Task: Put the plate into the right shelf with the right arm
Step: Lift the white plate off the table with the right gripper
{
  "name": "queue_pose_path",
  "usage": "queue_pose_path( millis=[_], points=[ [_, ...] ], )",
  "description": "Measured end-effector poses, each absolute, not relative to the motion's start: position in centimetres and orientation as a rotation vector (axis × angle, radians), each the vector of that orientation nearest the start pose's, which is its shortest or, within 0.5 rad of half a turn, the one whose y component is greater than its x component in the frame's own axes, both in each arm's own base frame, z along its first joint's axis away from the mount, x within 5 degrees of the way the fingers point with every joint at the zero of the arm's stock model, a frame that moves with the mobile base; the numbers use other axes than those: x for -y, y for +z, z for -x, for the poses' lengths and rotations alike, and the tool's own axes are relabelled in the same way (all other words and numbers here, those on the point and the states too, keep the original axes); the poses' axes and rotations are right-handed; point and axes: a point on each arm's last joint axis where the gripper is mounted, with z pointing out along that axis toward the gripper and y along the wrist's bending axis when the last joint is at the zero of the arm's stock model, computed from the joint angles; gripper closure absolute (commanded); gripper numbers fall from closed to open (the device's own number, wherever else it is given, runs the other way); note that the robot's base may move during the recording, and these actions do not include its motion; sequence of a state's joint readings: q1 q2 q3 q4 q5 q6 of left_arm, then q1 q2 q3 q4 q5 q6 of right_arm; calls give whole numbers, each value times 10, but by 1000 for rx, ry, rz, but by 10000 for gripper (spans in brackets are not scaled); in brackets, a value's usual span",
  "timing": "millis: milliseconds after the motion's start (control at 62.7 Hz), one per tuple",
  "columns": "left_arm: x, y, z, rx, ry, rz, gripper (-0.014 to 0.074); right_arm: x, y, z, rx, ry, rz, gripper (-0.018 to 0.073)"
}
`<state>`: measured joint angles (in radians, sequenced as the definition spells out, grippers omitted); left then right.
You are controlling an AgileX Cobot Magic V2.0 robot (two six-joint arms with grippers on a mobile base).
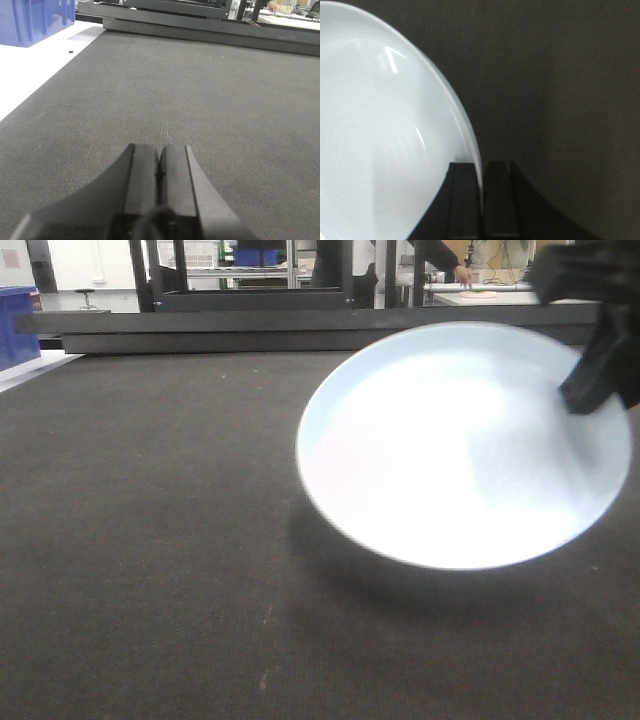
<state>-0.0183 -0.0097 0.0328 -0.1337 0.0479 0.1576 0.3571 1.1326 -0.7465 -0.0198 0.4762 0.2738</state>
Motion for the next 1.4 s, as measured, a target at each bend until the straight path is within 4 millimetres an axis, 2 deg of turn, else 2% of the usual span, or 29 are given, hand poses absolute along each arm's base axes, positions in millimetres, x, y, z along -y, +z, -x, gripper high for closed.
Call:
queue_pose_path(
  millis=[223, 367, 558, 670, 845, 1004, 1403],
  points=[
    [2, 198, -57, -1554, 0, -38, 724, -36, 276, -181, -2104, 211, 75, 505],
    [2, 198, -57, -1554, 0, -38, 724, -19, 277, -159, -1965, 149, 21, 505],
    [2, 198, -57, -1554, 0, -38, 724, -13, 284, -126, -1821, 149, 4, 505],
    [2, 198, -57, -1554, 0, -38, 724, -11, 296, -106, -1717, 155, 6, 505],
    [2, 198, -57, -1554, 0, -38, 724, -9, 307, -86, -1605, 161, 7, 505],
    [2, 198, -57, -1554, 0, -38, 724, -9, 311, -77, -1558, 163, 7, 505],
    [2, 198, -57, -1554, 0, -38, 724, -9, 311, -77, -1559, 163, 7, 505]
  ],
)
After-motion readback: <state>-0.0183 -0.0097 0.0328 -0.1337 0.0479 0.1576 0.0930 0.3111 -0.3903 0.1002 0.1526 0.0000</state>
